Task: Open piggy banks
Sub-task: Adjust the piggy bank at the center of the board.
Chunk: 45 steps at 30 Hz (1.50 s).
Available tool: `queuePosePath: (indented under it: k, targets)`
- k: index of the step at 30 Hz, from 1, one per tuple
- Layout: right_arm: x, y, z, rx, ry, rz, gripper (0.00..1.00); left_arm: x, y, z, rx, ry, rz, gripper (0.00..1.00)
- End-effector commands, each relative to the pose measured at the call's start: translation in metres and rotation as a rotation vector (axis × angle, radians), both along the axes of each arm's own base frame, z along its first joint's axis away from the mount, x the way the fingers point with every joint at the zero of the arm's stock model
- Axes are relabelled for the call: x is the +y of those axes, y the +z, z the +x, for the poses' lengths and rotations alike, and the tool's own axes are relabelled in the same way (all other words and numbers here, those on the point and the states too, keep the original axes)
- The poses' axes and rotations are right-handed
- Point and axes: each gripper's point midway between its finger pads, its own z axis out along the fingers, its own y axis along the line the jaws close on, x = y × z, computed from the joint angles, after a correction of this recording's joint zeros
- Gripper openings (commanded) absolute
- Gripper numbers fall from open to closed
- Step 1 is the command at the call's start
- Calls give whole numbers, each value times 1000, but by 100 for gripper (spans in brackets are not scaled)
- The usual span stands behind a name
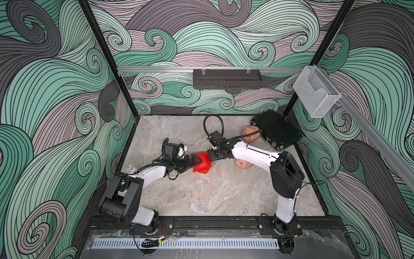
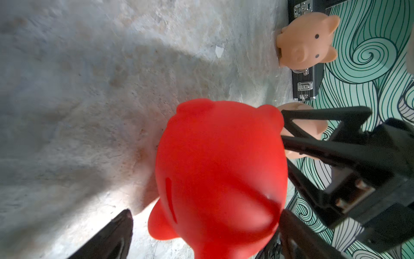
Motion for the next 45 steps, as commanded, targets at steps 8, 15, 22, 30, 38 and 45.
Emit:
queuePosePath:
  k: [8,15,22,30,38,45]
  targets:
    - [-7,-7,-10,27,-65,-1,69,3,23,19,-113,-16,52,99]
    - [-6,-7,-13,39,-100,35,69,0,10,15,-87,-41,70,99]
    - [-4,-9,-19,63,-114,70,70,-8,8,10,-87,-50,77,98]
    - [-19,2,-16,3,-142,58,74,2,-5,7,-46,-25,167,97]
    - [-14,-16,-24,68,-122,85,74,3,-8,6,-33,-15,169,93]
    - [-1,-25,-28,116,-119,152,72,-3,4,9,-59,-45,156,98]
